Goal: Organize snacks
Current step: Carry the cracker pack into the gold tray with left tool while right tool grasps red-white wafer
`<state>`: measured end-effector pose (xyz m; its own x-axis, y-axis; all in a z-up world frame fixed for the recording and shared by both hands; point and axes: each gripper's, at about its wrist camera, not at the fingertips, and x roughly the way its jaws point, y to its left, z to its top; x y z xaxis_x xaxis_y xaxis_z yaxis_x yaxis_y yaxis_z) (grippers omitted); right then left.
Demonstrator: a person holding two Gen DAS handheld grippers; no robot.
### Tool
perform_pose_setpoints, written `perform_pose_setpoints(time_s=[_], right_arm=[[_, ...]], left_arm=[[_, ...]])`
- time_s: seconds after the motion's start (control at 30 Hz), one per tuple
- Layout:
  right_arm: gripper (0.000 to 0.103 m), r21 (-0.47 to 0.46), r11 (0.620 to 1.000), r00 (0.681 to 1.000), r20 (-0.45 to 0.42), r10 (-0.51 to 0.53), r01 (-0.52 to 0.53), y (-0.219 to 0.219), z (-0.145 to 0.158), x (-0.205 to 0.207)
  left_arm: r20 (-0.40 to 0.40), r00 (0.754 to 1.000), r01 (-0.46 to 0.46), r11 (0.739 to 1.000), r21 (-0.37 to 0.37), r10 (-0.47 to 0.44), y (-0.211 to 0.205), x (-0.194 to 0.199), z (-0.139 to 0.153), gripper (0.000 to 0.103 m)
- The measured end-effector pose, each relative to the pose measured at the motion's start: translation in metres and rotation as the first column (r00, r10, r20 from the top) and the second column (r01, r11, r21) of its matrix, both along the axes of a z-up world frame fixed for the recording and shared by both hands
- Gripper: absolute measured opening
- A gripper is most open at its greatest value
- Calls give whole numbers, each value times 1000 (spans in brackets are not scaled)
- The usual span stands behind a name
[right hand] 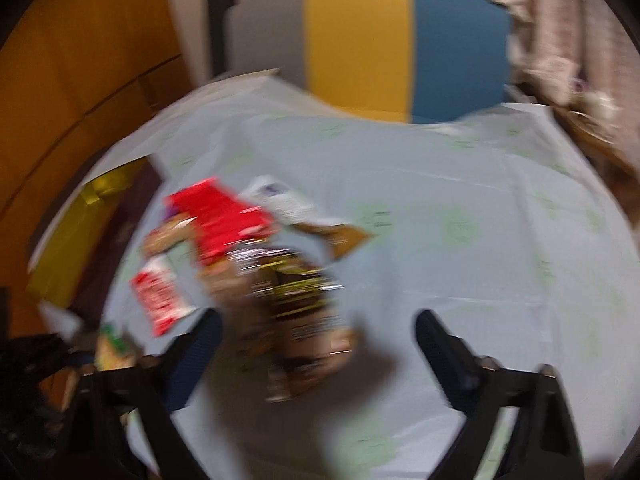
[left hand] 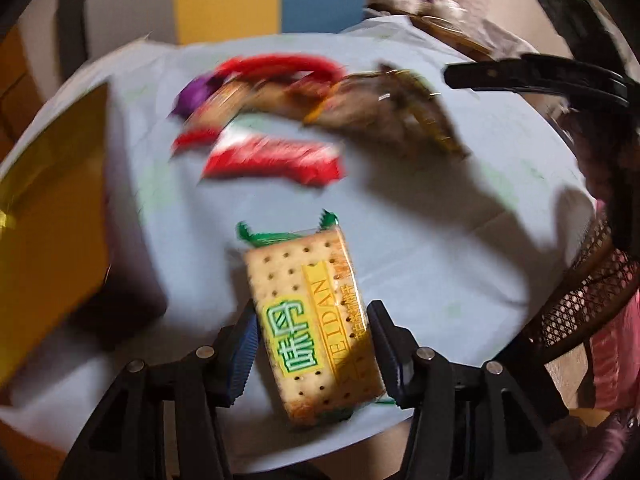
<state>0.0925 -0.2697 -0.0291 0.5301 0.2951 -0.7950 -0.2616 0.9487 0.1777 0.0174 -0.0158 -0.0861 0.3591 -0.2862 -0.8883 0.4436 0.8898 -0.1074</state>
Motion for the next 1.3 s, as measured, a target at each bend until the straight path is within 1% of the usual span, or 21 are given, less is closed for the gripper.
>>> perform_pose_setpoints(time_s=[0.03, 0.17, 0.27, 0.3, 0.37, 0.4, 0.47, 0.57, 0.6, 0.63, 0.7, 0.73, 0.8, 0.9, 1.0, 1.03, 1.1, 1.17, 1.23, 1.27, 1.3], right_arm=[[68, 2, 999, 999, -13, 39, -39, 14, -2, -1], [65, 18, 983, 982, -39, 182, -182, 66, -9, 3], [65, -31, 961, 961, -47, 274, -276, 109, -15, 14], [65, -42, 954, 954, -54, 294, -297, 120, -18, 18], [65, -66, 939, 940, -83, 332, -338, 141, -26, 30], [65, -67, 928, 928, -107, 358, -366, 149, -31, 35], [66, -77, 912, 907, -169, 385, -402, 163, -45, 43], [65, -120, 902, 898, -214, 384, -414, 171, -61, 47], [60, -131, 902, 902, -199, 383, -412, 172, -60, 44], [42, -131, 906, 907, -192, 374, -401, 170, -59, 41], [33, -107, 917, 911, -205, 358, -384, 162, -57, 36], [32, -98, 921, 912, -213, 351, -377, 156, -57, 30], [32, -114, 920, 914, -214, 345, -375, 146, -60, 17], [33, -75, 940, 925, -220, 310, -333, 128, -64, -4], [33, -71, 951, 937, -209, 281, -301, 118, -66, -15], [33, -64, 956, 941, -205, 268, -286, 115, -67, -18], [33, -55, 963, 949, -195, 250, -265, 114, -69, -22], [33, -65, 962, 954, -167, 250, -264, 119, -72, -23], [33, -72, 964, 958, -147, 245, -257, 114, -71, -27], [33, -68, 966, 960, -145, 239, -250, 112, -70, -30], [33, -65, 967, 961, -144, 234, -245, 112, -70, -29]], left_arm=[[14, 1000, -8, 1000, -21, 8, 5, -2, 0, 54], [15, 999, -36, 998, -44, 36, 15, -6, 0, 53], [27, 999, -43, 998, -46, 44, 19, -6, 1, 53], [32, 998, -45, 998, -52, 47, 12, -5, -2, 53], [39, 998, -48, 997, -64, 50, 14, -9, -1, 53], [39, 998, -50, 996, -69, 52, 13, -2, -6, 53], [46, 998, -49, 996, -71, 52, 15, -4, -5, 53], [56, 997, -48, 996, -75, 52, 17, -8, -4, 53], [57, 997, -48, 996, -78, 53, 14, -8, -6, 53], [59, 997, -48, 996, -81, 53, 13, -8, -6, 53], [66, 997, -45, 996, -79, 50, 12, -8, -5, 52], [70, 996, -44, 996, -75, 49, 12, -9, -5, 51], [73, 996, -42, 996, -79, 48, 12, -10, -4, 51], [74, 996, -42, 995, -87, 48, 13, -10, -3, 49], [57, 997, -47, 990, -137, 55, 19, -8, 1, 49], [63, 996, -49, 988, -146, 59, 20, -10, 5, 49], [85, 995, -44, 982, -184, 61, 26, -11, 19, 49], [111, 991, -50, 974, -223, 76, 34, -10, 36, 49], [130, 985, -74, 962, -264, 112, 46, -8, 54, 49], [138, 980, -94, 950, -299, 140, 56, -5, 65, 49], [144, 976, -111, 942, -316, 164, 63, 0, 72, 49]])
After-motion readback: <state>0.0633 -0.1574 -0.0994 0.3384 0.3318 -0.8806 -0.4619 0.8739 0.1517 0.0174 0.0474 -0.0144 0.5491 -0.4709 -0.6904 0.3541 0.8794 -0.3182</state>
